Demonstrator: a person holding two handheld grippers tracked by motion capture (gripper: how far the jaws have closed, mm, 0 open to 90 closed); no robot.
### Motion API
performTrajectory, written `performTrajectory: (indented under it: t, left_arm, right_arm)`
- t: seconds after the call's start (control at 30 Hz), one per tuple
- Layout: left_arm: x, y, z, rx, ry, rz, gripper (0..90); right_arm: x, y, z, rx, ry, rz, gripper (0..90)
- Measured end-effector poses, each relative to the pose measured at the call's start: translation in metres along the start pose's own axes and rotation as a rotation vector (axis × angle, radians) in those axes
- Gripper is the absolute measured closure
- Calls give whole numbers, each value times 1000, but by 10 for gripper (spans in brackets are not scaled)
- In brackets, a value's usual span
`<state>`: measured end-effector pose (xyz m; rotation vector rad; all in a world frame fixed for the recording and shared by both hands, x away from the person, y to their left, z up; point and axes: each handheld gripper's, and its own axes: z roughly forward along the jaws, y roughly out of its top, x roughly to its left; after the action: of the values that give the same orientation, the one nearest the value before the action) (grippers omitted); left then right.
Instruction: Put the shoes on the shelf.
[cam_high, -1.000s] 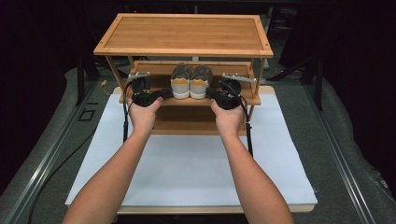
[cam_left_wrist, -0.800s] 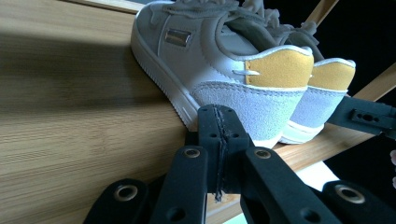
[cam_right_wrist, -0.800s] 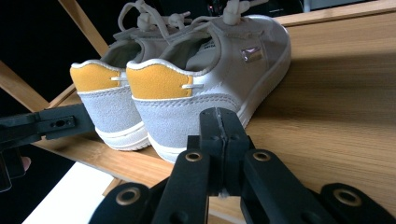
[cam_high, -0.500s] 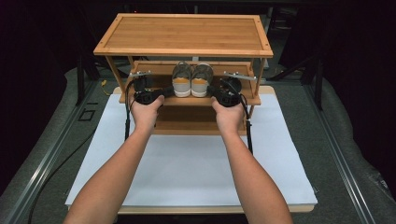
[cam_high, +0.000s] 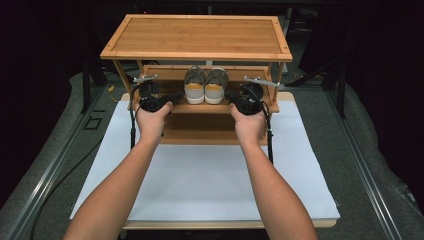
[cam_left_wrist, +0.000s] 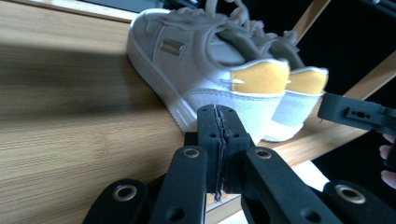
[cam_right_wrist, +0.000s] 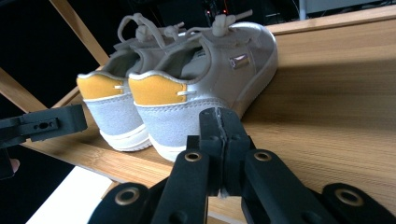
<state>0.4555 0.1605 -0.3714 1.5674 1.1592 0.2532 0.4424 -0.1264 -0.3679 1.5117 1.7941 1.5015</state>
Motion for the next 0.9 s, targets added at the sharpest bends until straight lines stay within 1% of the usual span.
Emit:
performTrajectory:
  t: [0.03, 0.07, 0.17, 0.23, 0.3, 0.33, 0.37, 0.4, 0.43, 0.47, 0.5, 0.53, 0.57, 0.6, 0.8, 0.83, 0.87, 0.9]
  left_arm:
    - [0, 0, 0, 0, -3, 2, 888]
    - [0, 0, -1, 0, -4, 4, 886]
    - [-2, 0, -3, 0, -4, 11, 885]
    - [-5, 0, -5, -1, -11, 14, 885]
    - [-6, 0, -8, 5, -11, 19, 885]
    - [-7, 1, -9, 4, -13, 18, 885]
    - [-8, 1, -10, 3, -16, 15, 883]
    - [-8, 1, -11, 3, -16, 15, 883]
    - [-8, 1, -13, 6, -13, 21, 882]
    - [-9, 1, -14, 10, -15, 23, 880]
    - [-10, 1, -16, 12, -12, 29, 878]
    - [-10, 1, -18, 15, -13, 38, 876]
    - [-11, 1, -20, 17, -18, 45, 873]
    - [-12, 1, -22, 13, -21, 49, 871]
    - [-17, 0, -37, 18, -38, 80, 852]
    - [-18, 0, -39, 19, -40, 84, 848]
    - [-19, 0, -41, 15, -44, 86, 843]
    - [-19, -1, -43, 14, -48, 88, 840]
  right_arm:
    - [0, 0, -1, 7, 4, -3, 897]
    - [0, 0, -1, -12, 5, -5, 896]
    - [1, 0, -4, -5, -3, -11, 894]
    - [2, 0, -5, -13, 9, -11, 892]
    - [3, 1, -8, -3, 5, -17, 889]
    - [4, 0, -8, -12, 16, -18, 889]
    - [4, 0, -9, -13, 17, -21, 888]
    - [5, 1, -11, 9, 26, -26, 888]
    - [7, 0, -12, -5, 12, -31, 886]
    - [8, 0, -13, -9, 22, -34, 885]
    - [9, 0, -15, -6, 19, -42, 884]
    - [10, 0, -16, -11, 29, -45, 883]
    - [12, 0, -19, 8, 32, -53, 882]
    - [13, -1, -19, -9, 31, -58, 882]
    - [22, -4, -29, 1, 44, -97, 873]
    - [23, -4, -32, 11, 48, -105, 872]
    - [24, -4, -32, -1, 49, -104, 872]
    - [24, -4, -34, 0, 50, -107, 871]
